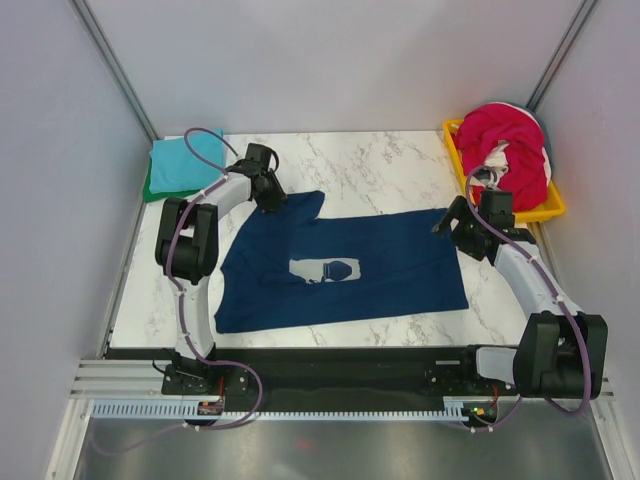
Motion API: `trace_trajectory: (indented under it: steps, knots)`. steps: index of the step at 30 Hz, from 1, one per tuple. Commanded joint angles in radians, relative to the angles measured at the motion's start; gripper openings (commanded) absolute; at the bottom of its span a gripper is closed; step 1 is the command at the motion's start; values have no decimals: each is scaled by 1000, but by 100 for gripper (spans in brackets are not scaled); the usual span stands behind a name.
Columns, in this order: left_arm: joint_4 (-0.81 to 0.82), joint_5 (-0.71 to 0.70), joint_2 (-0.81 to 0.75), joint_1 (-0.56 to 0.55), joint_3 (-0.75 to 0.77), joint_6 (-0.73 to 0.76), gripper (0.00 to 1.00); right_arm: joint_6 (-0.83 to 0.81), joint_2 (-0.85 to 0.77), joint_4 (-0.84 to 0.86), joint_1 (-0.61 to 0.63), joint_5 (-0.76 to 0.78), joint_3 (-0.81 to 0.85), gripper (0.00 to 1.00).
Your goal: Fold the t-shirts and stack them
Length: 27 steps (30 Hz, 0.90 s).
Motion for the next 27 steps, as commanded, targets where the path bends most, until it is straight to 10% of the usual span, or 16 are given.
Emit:
trace_trajectory:
  steps: [1,27]
  knots:
    - [0,-24,-6,-7,7,22,42,-16,10,35,2,17,-6,92]
    - [-28,-49,-9,-15,89,53,2,-11,57,70,2,25,-15,93]
